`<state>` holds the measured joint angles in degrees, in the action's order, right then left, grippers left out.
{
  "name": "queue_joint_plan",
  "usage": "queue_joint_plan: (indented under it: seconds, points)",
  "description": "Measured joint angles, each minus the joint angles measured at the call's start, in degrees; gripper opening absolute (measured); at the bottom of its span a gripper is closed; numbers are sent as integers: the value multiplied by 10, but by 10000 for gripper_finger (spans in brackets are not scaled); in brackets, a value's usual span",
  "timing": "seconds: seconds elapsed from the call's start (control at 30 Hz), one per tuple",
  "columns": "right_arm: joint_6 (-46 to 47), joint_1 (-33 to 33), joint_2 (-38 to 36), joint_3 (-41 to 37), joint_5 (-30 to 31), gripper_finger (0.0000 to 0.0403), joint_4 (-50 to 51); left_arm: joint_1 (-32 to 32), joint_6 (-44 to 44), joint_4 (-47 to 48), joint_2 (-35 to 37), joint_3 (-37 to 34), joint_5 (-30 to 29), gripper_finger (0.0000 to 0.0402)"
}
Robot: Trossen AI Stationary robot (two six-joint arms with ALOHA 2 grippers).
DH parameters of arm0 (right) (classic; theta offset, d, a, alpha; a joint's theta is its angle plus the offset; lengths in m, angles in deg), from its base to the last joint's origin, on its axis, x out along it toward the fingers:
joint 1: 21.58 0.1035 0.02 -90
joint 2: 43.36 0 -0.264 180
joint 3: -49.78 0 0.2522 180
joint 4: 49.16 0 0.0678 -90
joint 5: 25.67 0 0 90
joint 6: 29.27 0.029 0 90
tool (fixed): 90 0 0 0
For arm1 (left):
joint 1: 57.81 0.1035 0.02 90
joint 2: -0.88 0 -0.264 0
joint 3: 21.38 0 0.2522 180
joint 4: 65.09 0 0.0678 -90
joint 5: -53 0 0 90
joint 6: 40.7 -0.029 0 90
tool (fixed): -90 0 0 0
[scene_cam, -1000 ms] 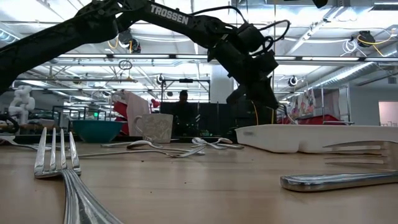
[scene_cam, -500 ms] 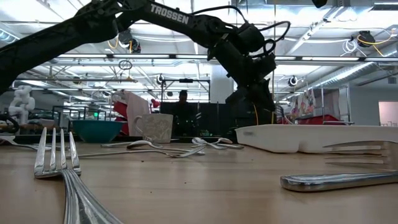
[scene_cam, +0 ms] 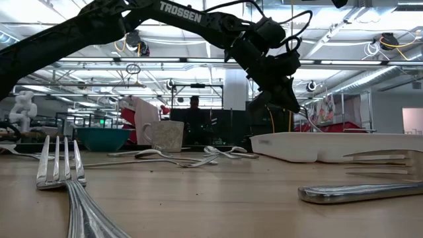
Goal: Sort silverware
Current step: Put the fork in the silverware tray
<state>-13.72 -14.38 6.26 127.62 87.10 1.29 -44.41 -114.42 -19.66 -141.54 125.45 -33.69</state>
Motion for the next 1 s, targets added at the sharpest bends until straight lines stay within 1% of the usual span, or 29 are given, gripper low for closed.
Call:
queue_joint_plan:
  seconds: [0.13,0.27,0.4,0.67,0.77,0.93,1.0]
  points:
    - [0,0,0,0,0,249,0,-3,52,-1,4,0,-36,21]
    - [0,0,0,0,0,249,0,-4,67,3,5,0,-36,21]
    - [0,0,0,0,-1,249,0,-6,105,12,5,0,-40,21]
    - [0,0,0,0,-1,249,0,-13,103,25,5,0,-69,20]
    - [0,0,0,0,-1,249,0,-14,98,44,6,0,-72,20]
    - [0,0,0,0,-1,249,0,-11,81,109,6,0,-64,19]
    - [0,0,0,0,-1,249,0,-8,73,118,6,0,-49,19]
